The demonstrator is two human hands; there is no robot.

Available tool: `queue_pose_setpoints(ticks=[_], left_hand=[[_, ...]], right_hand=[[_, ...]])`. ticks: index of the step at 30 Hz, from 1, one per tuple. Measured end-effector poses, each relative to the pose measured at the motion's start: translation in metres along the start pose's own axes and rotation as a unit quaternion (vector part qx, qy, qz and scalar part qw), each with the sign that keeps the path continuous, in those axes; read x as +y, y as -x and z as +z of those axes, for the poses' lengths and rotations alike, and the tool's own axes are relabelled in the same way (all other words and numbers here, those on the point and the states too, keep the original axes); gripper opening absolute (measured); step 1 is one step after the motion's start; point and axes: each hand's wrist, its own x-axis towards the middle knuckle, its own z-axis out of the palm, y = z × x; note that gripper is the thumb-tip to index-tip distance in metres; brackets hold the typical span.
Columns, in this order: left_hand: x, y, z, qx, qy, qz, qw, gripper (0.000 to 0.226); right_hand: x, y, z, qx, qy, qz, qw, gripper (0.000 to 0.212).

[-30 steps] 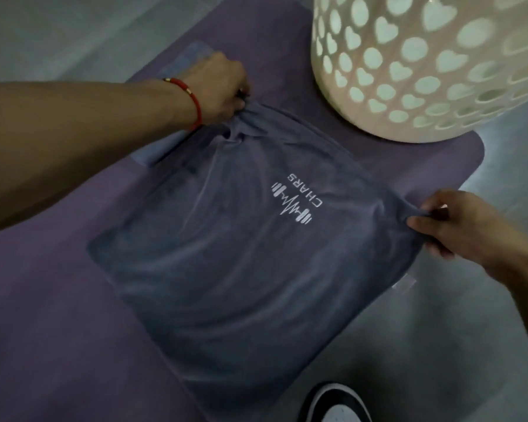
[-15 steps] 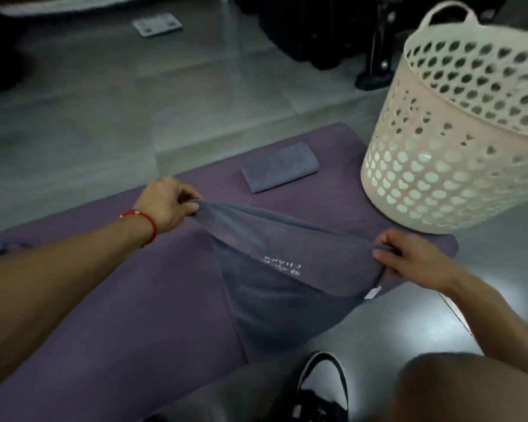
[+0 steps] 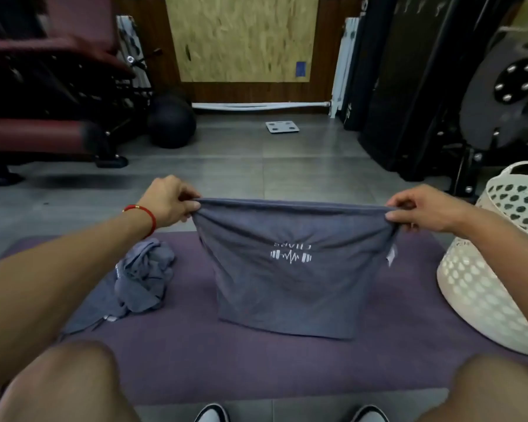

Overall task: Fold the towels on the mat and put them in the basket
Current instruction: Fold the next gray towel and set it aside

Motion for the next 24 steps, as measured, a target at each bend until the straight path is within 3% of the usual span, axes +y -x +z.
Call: queue_pose_setpoints(ticks=[7, 11, 13, 18, 21, 24], left_hand=[[-0.048, 0.017, -0.034, 0.036, 0.011, -0.055, 0.998, 0.011], [-0.068, 0.014, -0.044, -0.074, 0.047, -0.121, 0.989, 0.01], [-0.077, 0.008, -0.038, -0.104, 0.074, -0.156, 0.979, 0.009], [-0.099, -0.03, -0.008, -0.088, 0.127, -0.22, 0.963, 0.007], [-0.097, -0.06, 0.012, -0.035, 0.204, -0.281, 0.937, 0.01], [-0.104, -0.094, 0.028, 0.019, 0.239, -0.301, 0.923, 0.01]], right_hand=[[-0.058, -0.021, 0.005, 0.055, 0.042, -0.042, 0.997, 0.005], [-0.071, -0.039, 0.017, -0.025, 0.074, -0.027, 0.997, 0.003], [-0.071, -0.051, 0.029, -0.026, 0.075, -0.015, 0.997, 0.003], [-0.054, -0.1, 0.06, -0.001, 0.011, 0.006, 1.0, 0.003], [-0.037, -0.142, 0.079, 0.034, -0.065, 0.037, 0.997, 0.005], [-0.023, -0.183, 0.091, 0.089, -0.141, 0.06, 0.984, 0.019]])
